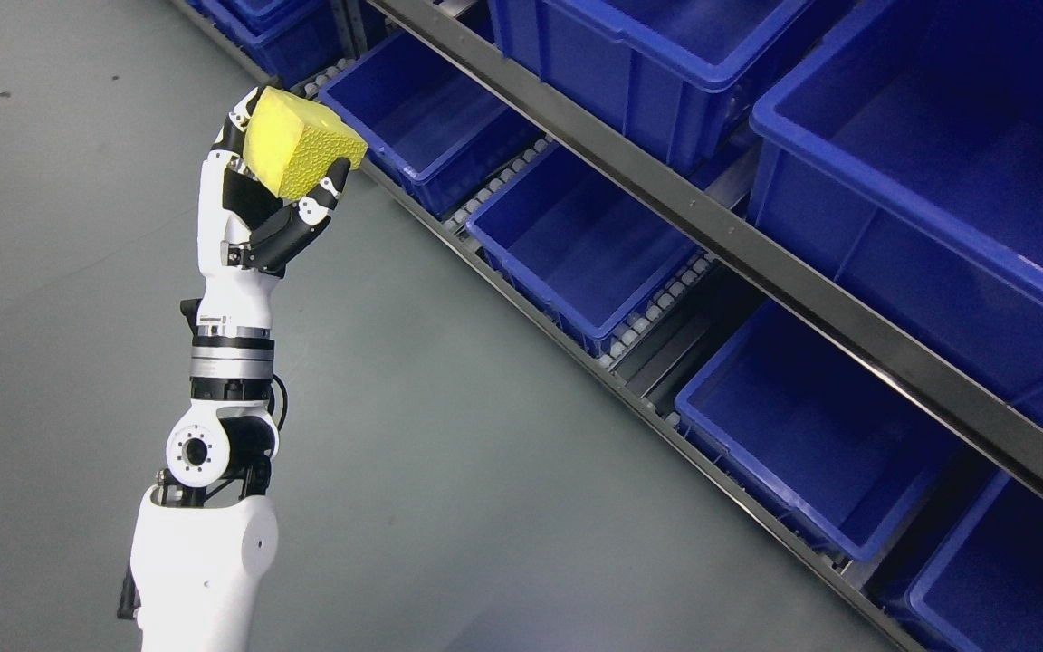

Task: Move yellow foam block to right shelf middle
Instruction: 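Hold the cube raised in the left hand while turning toward the bins, then extend the left hand over a blue bin and release the cube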

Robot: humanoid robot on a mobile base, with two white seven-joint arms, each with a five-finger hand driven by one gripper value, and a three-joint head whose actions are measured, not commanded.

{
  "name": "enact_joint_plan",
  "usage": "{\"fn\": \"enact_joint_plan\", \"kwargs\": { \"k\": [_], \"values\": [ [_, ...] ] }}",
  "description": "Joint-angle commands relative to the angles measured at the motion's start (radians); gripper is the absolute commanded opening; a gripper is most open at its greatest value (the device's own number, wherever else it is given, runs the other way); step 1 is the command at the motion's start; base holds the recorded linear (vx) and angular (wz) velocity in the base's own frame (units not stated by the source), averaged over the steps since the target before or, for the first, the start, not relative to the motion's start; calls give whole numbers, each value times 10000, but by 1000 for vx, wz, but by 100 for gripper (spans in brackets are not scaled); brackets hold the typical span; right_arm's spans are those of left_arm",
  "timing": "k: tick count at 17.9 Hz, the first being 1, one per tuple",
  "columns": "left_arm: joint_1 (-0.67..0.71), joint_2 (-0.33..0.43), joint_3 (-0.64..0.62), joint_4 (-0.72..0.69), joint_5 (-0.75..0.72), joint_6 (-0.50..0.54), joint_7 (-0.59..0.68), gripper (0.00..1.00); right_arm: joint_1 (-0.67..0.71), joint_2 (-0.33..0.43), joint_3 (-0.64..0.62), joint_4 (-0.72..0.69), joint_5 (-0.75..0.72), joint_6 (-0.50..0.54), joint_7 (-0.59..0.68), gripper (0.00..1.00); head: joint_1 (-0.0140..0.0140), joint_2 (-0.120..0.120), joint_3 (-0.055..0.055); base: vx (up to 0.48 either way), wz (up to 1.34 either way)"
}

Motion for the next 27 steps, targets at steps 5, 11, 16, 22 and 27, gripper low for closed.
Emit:
{"fn": "enact_joint_plan", "kwargs": {
  "k": [5, 11, 16, 22, 27],
  "values": [
    [-203, 175, -543, -542, -14, -383, -29, 48, 16, -175, 4, -174, 30, 6, -8, 100, 0, 0, 0, 339, -352],
    [-769, 175, -974, -834, -15, -752, -29, 48, 16, -175, 4, -174, 30, 6, -8, 100, 0, 0, 0, 205, -285],
    [-2270, 175, -1220, -712, -76, 1460, 2, 49, 16, -175, 4, -174, 30, 6, -8, 100, 0, 0, 0, 102, -172],
    [-5539, 175, -1266, 2749, -1192, 3972, -14, 50, 16, -175, 4, -174, 46, 6, -8, 100, 0, 0, 0, 21, -24],
    [-6231, 175, -1342, 4089, -1456, 4033, 2, 61, 16, -175, 4, -174, 30, 6, -8, 100, 0, 0, 0, -5, -1]
  ]
}}
